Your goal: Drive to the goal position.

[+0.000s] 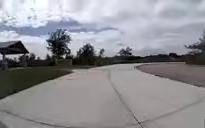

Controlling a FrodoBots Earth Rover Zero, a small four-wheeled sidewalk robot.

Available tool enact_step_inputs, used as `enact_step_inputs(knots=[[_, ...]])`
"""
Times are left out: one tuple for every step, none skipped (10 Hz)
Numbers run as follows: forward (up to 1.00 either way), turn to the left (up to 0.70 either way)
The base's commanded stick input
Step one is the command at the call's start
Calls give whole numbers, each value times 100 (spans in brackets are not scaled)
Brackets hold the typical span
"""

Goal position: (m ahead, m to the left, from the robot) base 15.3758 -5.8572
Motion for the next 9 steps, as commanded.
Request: enact_step_inputs(knots=[[85, 0], [85, 0], [85, 0], [85, 0], [85, 0], [85, 0], [85, 0], [85, 0], [85, 0]])
